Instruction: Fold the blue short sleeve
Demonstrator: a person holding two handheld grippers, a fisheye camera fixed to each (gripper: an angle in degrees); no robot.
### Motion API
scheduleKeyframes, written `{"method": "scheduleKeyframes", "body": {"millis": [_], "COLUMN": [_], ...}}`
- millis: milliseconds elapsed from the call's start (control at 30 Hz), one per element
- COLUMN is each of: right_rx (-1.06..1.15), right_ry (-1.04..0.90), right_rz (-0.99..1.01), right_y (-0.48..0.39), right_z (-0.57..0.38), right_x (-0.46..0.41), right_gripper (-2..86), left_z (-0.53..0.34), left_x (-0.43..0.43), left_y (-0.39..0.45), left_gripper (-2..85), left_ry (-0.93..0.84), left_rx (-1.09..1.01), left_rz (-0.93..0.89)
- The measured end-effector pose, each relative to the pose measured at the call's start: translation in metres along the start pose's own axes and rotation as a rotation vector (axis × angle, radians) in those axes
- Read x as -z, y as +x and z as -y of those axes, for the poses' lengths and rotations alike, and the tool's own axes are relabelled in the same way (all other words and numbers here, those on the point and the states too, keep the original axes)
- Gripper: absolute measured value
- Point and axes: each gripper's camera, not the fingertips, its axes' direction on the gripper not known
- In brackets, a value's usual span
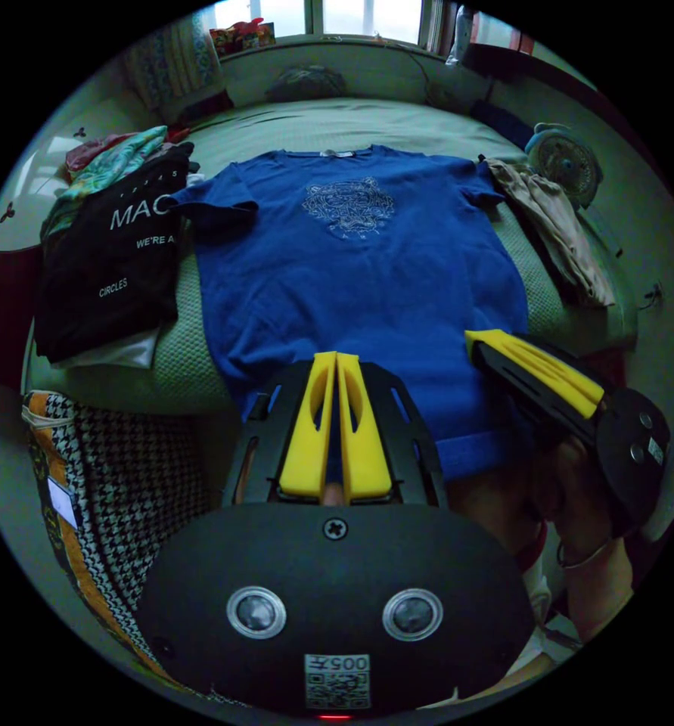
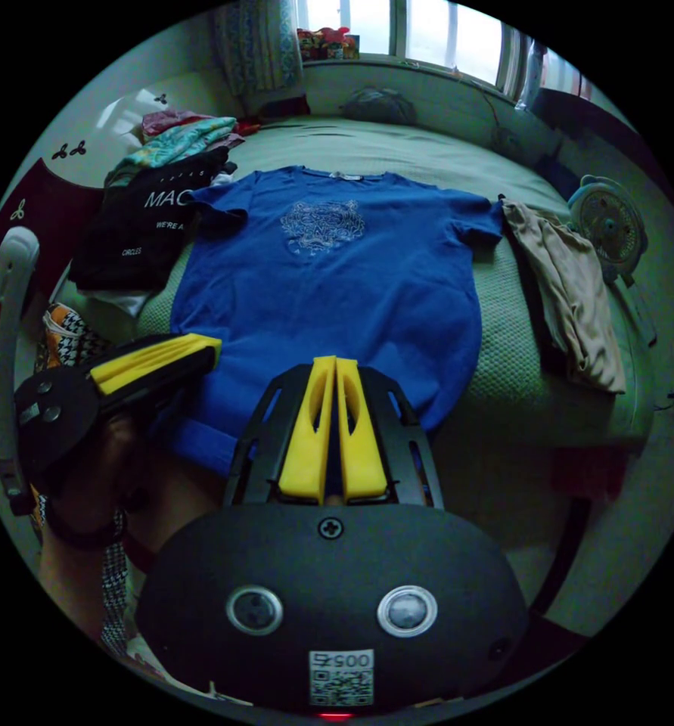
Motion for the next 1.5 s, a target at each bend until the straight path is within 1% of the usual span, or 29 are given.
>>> {"method": "scheduleKeyframes", "body": {"millis": [233,467,633,833,1100,1200,1267,1300,1367,1433,1500], "right_rx": [0.003,0.013,-0.005,0.007,-0.021,-0.023,-0.008,0.006,0.082,0.115,0.16], "right_ry": [0.0,-0.03,-0.011,-0.01,-0.021,-0.022,-0.037,-0.036,0.002,0.024,0.061], "right_rz": [-0.007,0.046,0.075,0.049,0.1,0.108,0.121,0.136,0.185,0.167,0.141], "right_y": [0.001,0.007,0.009,-0.001,-0.006,-0.011,-0.017,-0.019,-0.03,-0.039,-0.051], "right_z": [0.008,0.023,0.029,0.043,0.067,0.075,0.084,0.088,0.105,0.128,0.155], "right_x": [0.0,0.0,0.001,0.0,-0.004,-0.003,0.001,0.004,0.017,0.027,0.033], "right_gripper": [-1.0,-1.0,-1.1,-1.0,-1.0,-1.0,-1.0,-1.0,-1.0,-0.9,-0.8], "left_z": [0.01,0.02,0.03,0.043,0.057,0.063,0.066,0.068,0.071,0.08,0.094], "left_x": [-0.008,-0.017,-0.027,-0.04,-0.054,-0.06,-0.062,-0.06,-0.051,-0.038,-0.032], "left_y": [-0.021,-0.045,-0.069,-0.099,-0.141,-0.16,-0.172,-0.181,-0.198,-0.225,-0.249], "left_gripper": [-0.6,-0.6,-0.7,-0.6,-0.6,-0.6,-0.5,-0.4,-0.3,-0.2,-0.1], "left_ry": [-0.002,-0.011,-0.014,-0.018,-0.015,-0.02,-0.018,-0.015,0.039,0.14,0.196], "left_rx": [0.006,0.005,0.013,0.029,0.041,0.044,0.028,0.004,0.021,0.052,0.082], "left_rz": [-0.01,-0.019,-0.045,-0.075,-0.091,-0.121,-0.182,-0.246,-0.274,-0.226,-0.189]}}
